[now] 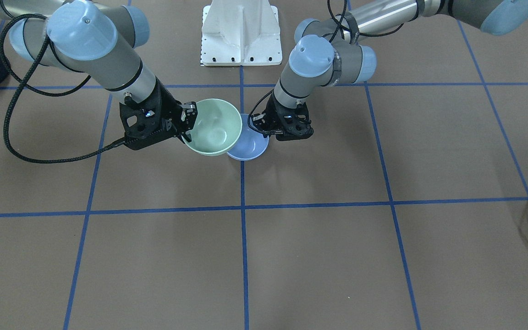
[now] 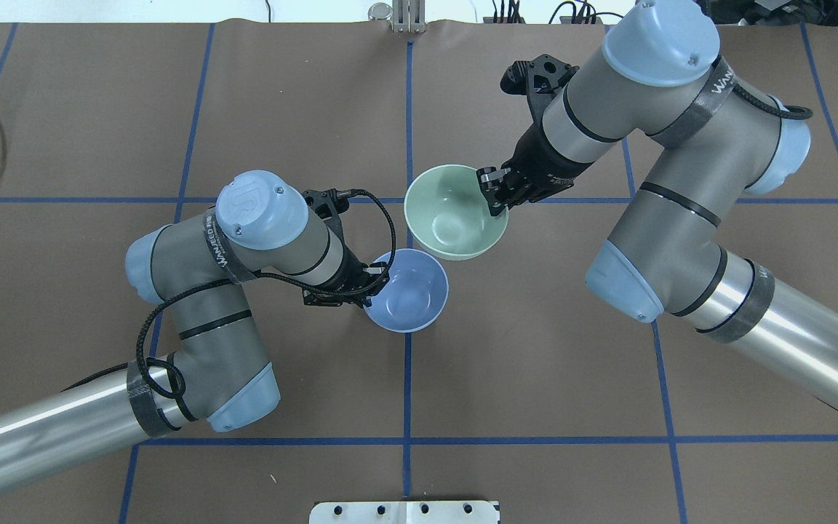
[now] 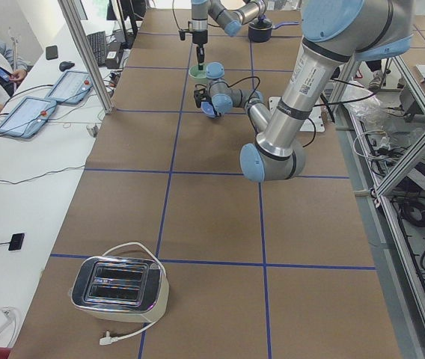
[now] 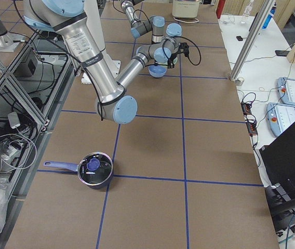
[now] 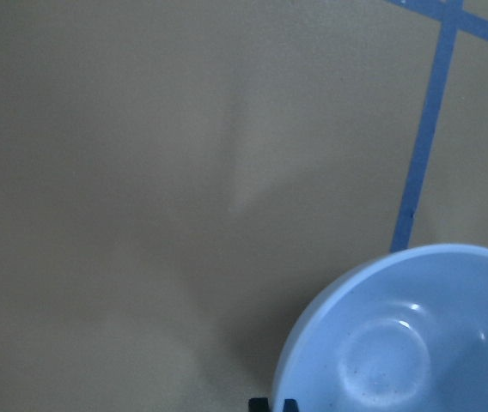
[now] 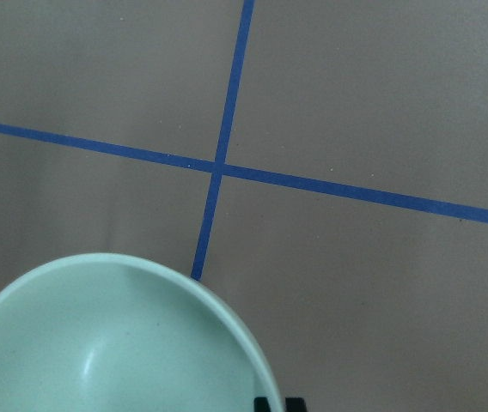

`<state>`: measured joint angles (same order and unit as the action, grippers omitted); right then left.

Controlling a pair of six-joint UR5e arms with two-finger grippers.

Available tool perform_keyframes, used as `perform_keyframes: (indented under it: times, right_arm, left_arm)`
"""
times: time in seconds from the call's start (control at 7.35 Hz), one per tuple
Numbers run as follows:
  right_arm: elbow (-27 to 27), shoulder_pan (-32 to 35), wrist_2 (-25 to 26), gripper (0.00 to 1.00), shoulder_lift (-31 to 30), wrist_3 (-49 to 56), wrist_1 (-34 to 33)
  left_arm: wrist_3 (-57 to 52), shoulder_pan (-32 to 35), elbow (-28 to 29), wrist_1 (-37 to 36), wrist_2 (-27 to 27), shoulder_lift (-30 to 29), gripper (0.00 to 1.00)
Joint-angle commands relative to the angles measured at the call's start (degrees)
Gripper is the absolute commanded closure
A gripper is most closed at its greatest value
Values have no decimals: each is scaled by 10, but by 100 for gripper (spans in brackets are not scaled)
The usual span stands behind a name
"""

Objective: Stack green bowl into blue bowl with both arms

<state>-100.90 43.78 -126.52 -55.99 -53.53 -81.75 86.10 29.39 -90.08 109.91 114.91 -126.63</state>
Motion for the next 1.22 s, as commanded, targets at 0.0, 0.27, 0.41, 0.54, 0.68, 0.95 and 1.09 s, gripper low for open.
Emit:
perform_keyframes:
  times: [0.0, 0.27, 0.41, 0.54, 0.68, 0.95, 1.09]
  right_arm:
    - [-1, -6, 0, 85, 1, 4, 1]
    - [-1, -15, 5, 85, 1, 4, 1]
    - [0, -25, 10, 85, 2, 4, 1]
    - [1, -36, 24, 85, 2, 5, 2]
    - [2, -42, 26, 85, 4, 5, 2]
    - [6, -62, 50, 84, 6, 5, 2]
    - [7, -68, 56, 84, 7, 5, 2]
  left_arm:
    - [-3, 0, -5, 2, 1, -1, 38]
    - [-4, 6, -7, 19, -3, 0, 3]
    - [-8, 20, -11, 19, 4, 1, 3]
    - [-40, 37, -25, 16, 9, 7, 3]
    - [-57, 59, -35, 17, 43, 22, 3]
    - [-93, 83, -53, 18, 68, 47, 4]
    - [-108, 92, -55, 18, 68, 55, 4]
